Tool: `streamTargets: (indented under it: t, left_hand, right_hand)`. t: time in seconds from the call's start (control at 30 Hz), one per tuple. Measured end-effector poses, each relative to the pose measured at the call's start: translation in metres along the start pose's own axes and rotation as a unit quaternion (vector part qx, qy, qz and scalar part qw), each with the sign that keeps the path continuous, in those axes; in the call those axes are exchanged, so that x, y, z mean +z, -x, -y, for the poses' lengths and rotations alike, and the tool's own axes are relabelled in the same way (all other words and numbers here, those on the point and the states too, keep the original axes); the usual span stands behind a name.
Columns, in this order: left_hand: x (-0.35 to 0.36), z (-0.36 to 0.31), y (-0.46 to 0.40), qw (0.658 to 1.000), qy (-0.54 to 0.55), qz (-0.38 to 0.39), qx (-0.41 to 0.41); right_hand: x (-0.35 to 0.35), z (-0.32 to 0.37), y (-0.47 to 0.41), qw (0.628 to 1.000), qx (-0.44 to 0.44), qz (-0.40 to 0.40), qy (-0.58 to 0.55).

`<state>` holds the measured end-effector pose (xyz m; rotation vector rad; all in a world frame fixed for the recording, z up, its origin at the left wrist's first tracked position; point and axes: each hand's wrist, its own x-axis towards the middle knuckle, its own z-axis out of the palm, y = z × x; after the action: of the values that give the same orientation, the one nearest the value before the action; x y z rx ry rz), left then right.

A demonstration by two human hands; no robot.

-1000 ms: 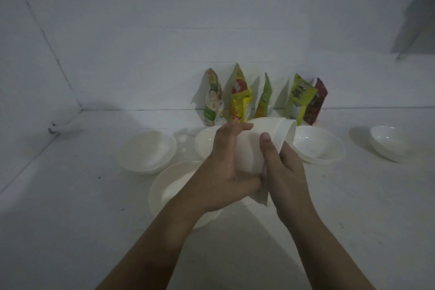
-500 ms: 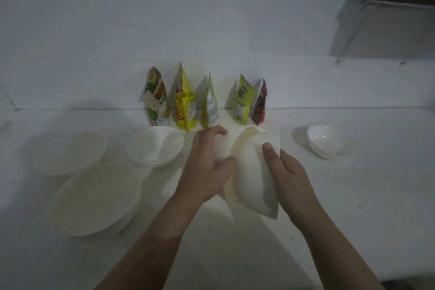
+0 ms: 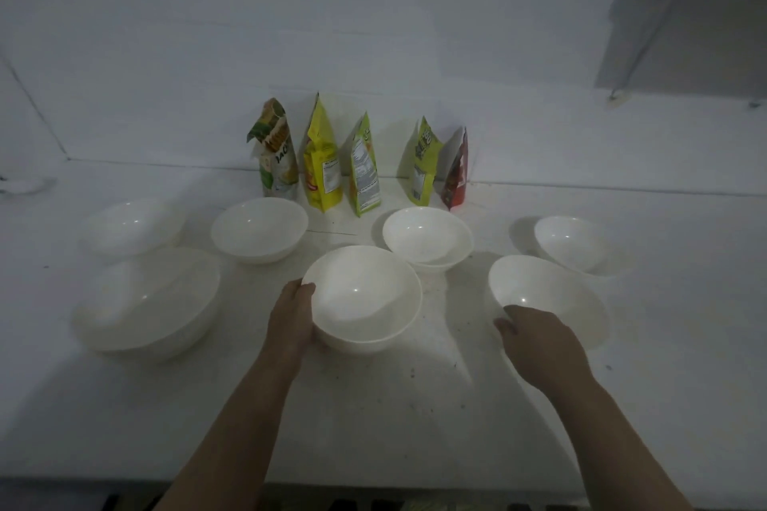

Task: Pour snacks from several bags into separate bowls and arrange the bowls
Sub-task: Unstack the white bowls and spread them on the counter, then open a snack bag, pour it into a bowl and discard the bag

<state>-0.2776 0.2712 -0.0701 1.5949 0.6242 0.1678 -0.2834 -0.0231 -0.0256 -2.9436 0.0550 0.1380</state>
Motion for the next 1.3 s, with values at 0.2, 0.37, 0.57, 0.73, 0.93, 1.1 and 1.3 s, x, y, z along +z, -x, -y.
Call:
streamTargets:
  t: [0.2, 0.37, 0.57, 0.73, 0.93, 1.1, 1.3]
  left_hand:
    - [-0.003, 0.007, 0.003, 1.000, 0.001, -0.007, 0.000]
    - [-0.004, 0.000, 0.004, 1.000, 0.007, -0.001, 0.015]
    - [-0.006, -0.021, 0.000, 0.988, -0.061, -0.005, 0.142]
    - [-0.017, -0.074, -0.033, 0.958, -0.124, -0.017, 0.259]
    - [-0.037, -0.151, -0.102, 0.925, -0.172, -0.075, 0.330]
    - [-0.051, -0.189, -0.183, 0.910, -0.272, -0.103, 0.296]
    - [-0.048, -0.205, -0.264, 0.928, -0.351, -0.027, 0.124]
  right_hand:
    - [0.012, 0.001, 0.005, 1.000, -0.022, -0.012, -0.008]
    - [0.007, 0.014, 0.004, 0.990, -0.044, -0.081, -0.108]
    - [-0.011, 0.058, -0.012, 0.942, -0.136, -0.174, -0.251]
    - [-0.037, 0.125, -0.058, 0.911, -0.210, -0.181, -0.304]
    - [-0.076, 0.203, -0.119, 0.892, -0.258, -0.243, -0.281]
    - [-0.092, 0.252, -0.164, 0.900, -0.245, -0.289, -0.218]
    - [-0.086, 0.296, -0.207, 0.915, -0.212, -0.297, -0.174]
